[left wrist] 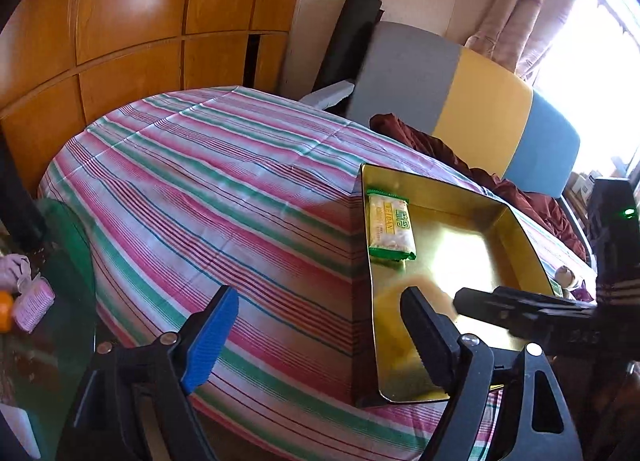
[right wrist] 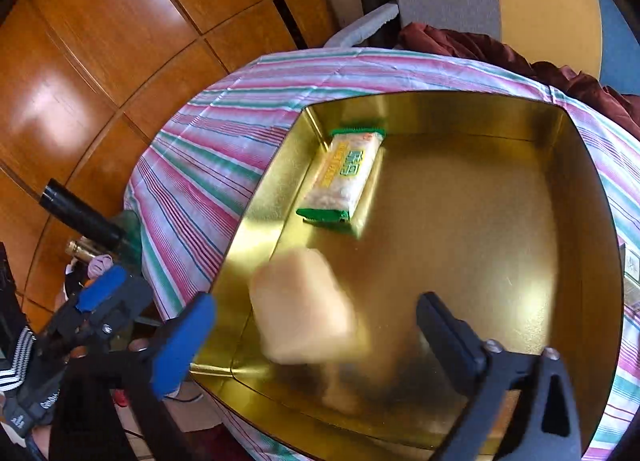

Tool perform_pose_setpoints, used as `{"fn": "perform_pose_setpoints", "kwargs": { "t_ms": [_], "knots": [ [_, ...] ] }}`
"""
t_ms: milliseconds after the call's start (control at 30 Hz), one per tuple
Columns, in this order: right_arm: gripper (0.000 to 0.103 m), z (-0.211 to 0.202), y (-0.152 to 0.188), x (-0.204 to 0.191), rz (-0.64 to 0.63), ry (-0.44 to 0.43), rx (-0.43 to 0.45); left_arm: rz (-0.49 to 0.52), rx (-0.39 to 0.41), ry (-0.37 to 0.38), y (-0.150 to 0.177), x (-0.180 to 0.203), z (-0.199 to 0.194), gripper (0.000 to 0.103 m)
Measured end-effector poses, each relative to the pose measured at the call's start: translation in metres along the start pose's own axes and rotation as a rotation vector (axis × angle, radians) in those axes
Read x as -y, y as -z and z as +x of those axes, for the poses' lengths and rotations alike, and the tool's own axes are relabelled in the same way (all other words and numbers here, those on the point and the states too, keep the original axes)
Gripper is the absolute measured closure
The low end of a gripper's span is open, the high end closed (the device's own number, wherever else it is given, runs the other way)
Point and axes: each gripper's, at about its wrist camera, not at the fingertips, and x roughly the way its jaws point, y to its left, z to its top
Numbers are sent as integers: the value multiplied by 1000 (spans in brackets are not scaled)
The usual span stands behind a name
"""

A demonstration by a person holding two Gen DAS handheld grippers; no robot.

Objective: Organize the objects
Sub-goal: 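Carry the yellow sponge into the gold tray and open the right gripper, then move the left gripper to the green-and-white box and grasp it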

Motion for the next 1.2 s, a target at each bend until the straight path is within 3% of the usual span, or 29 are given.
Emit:
{"fn": "perform_pose_setpoints", "kwargs": {
  "t_ms": [200,400,600,767,867,1033,1200],
  "knots": [
    [0,-33,8,20,25,67,90,23,-18,20,3,7,5,16],
    [0,-84,21,69,106,164,180,76,-22,75,-3,30,4,11],
    [0,-150,43,146,242,314,251,226,-18,181,-17,82,0,11],
    [0,-205,65,214,379,452,303,368,-32,297,-28,146,-1,11],
    [0,-232,76,246,425,530,339,415,-81,405,-35,193,1,11],
    [0,-253,94,290,484,582,394,445,-215,518,-47,272,21,11],
    [0,-260,109,316,594,507,421,439,-358,537,-51,338,56,12]
  ]
}}
